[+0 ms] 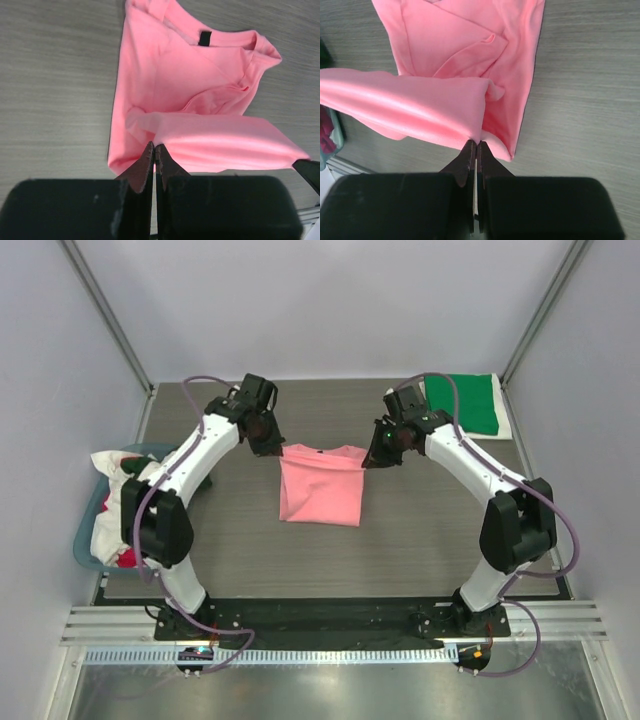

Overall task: Fold and stack the t-shirts
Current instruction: Fold the tshirt

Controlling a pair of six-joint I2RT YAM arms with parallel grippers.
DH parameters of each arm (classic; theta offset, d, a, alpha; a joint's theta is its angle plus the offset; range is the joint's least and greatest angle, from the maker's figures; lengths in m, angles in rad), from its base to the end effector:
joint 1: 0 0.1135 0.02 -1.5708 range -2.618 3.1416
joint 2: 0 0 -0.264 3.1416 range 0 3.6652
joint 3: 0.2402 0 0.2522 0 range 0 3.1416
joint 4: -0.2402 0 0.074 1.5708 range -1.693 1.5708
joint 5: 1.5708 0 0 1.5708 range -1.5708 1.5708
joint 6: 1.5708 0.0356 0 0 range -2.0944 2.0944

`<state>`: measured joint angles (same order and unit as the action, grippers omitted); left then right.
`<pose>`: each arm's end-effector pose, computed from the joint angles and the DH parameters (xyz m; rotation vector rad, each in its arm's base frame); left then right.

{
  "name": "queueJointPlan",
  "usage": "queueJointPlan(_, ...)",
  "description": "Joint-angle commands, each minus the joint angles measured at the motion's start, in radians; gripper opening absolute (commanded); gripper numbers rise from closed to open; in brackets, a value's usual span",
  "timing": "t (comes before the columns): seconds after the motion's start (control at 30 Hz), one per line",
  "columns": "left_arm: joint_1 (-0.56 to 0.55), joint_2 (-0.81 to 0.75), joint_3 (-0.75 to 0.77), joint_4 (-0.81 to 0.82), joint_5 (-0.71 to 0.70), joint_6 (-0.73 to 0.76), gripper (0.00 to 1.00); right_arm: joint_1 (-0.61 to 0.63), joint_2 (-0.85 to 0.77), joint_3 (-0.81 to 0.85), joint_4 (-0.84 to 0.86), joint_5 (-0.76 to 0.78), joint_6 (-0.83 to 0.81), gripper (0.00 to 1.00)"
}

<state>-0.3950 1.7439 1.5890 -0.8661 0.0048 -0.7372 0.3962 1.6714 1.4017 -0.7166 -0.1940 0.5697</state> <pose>0.3452 -0.1441 0.3016 -0.4496 2.6125 -0.4064 0.3283 0.1448 0.2779 0.1523 2.6455 0.5983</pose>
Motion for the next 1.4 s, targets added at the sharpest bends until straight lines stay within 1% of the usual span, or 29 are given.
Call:
queueJointPlan(0.0,0.036,0.067,0.129,-0.013,-0.009,0.111,0.00,-0.033,0.040,0.071,-0.007,-0.004,-0.045,0.01)
queueJointPlan(0.03,0.038,0.116,0.147,-0.025,-0.009,0.120,0.00,-0.037,0.054,0.077,-0.007,-0.008,-0.048,0.01)
queueJointPlan(0.07,0.042,0.137,0.172,-0.031,0.024,0.128,0.00,-0.040,0.066,0.091,-0.006,-0.015,-0.051,0.01)
queueJointPlan(0.3,0.073,0.334,0.342,-0.063,0.044,0.170,0.00,-0.072,0.197,0.167,0.011,-0.039,-0.065,0.01)
queueJointPlan(0.33,0.076,0.354,0.386,-0.071,0.046,0.177,0.00,-0.076,0.215,0.181,0.014,-0.044,-0.070,0.01)
queueJointPlan(0.43,0.091,0.451,0.463,-0.094,0.050,0.185,0.01,-0.089,0.307,0.246,0.013,-0.061,-0.071,0.01)
queueJointPlan(0.47,0.097,0.476,0.520,-0.100,0.052,0.185,0.02,-0.094,0.354,0.290,0.013,-0.064,-0.071,0.01)
queueJointPlan(0.5,0.110,0.535,0.549,-0.117,0.055,0.180,0.02,-0.102,0.384,0.315,0.013,-0.062,-0.070,0.01)
queueJointPlan(0.53,0.116,0.563,0.584,-0.128,0.067,0.176,0.03,-0.106,0.410,0.344,0.011,-0.064,-0.061,0.11)
queueJointPlan(0.57,0.123,0.592,0.656,-0.137,0.073,0.161,0.06,-0.109,0.439,0.418,0.003,-0.071,-0.059,0.24)
queueJointPlan(0.6,0.137,0.662,0.711,-0.174,0.081,0.151,0.09,-0.121,0.505,0.466,-0.006,-0.082,-0.057,0.39)
queueJointPlan(0.63,0.145,0.693,0.770,-0.200,0.098,0.141,0.20,-0.128,0.536,0.520,-0.023,-0.088,-0.062,0.62)
queueJointPlan(0.67,0.154,0.724,0.825,-0.227,0.104,0.131,0.28,-0.134,0.571,0.637,-0.084,-0.084,-0.062,0.67)
queueJointPlan(0.7,0.168,0.744,0.932,-0.273,0.115,0.116,0.34,-0.141,0.612,0.690,-0.116,-0.082,-0.065,0.68)
queueJointPlan(0.77,0.180,0.734,0.973,-0.292,0.122,0.102,0.50,-0.142,0.611,0.746,-0.162,-0.082,-0.079,0.70)
queueJointPlan(0.8,0.183,0.708,0.921,-0.266,0.120,0.101,0.53,-0.143,0.594,0.719,-0.159,-0.082,-0.082,0.71)
queueJointPlan(0.83,0.180,0.666,0.864,-0.240,0.119,0.101,0.55,-0.142,0.534,0.679,-0.144,-0.084,-0.082,0.72)
queueJointPlan(0.87,0.180,0.589,0.806,-0.213,0.121,0.099,0.57,-0.142,0.504,0.577,-0.097,-0.094,-0.083,0.72)
queueJointPlan(0.9,0.182,0.545,0.698,-0.174,0.121,0.096,0.57,-0.142,0.467,0.522,-0.074,-0.100,-0.085,0.72)
queueJointPlan(0.93,0.180,0.511,0.654,-0.165,0.123,0.094,0.58,-0.142,0.414,0.466,-0.046,-0.111,-0.087,0.74)
queueJointPlan(0.97,0.180,0.452,0.622,-0.162,0.126,0.094,0.57,-0.142,0.387,0.363,0.006,-0.123,-0.088,0.75)
queueJointPlan(1.07,0.177,0.367,0.465,-0.172,0.139,0.099,0.55,-0.142,0.332,0.220,0.084,-0.199,-0.096,0.76)
queueJointPlan(1.13,0.168,0.268,0.381,-0.159,0.139,0.102,0.54,-0.142,0.317,0.174,0.117,-0.242,-0.106,0.77)
queueJointPlan(1.17,0.160,0.232,0.285,-0.151,0.138,0.104,0.53,-0.143,0.314,0.143,0.143,-0.249,-0.113,0.77)
queueJointPlan(1.2,0.157,0.160,0.241,-0.131,0.139,0.102,0.53,-0.142,0.318,0.135,0.150,-0.251,-0.122,0.77)
queueJointPlan(1.27,0.150,0.097,0.116,-0.119,0.142,0.102,0.53,-0.143,0.338,0.125,0.173,-0.269,-0.136,0.77)
queueJointPlan(1.3,0.144,0.030,0.074,-0.113,0.139,0.101,0.52,-0.145,0.347,0.126,0.180,-0.271,-0.139,0.77)
queueJointPlan(1.37,0.139,-0.033,0.005,-0.106,0.136,0.098,0.52,-0.149,0.369,0.131,0.201,-0.277,-0.152,0.76)
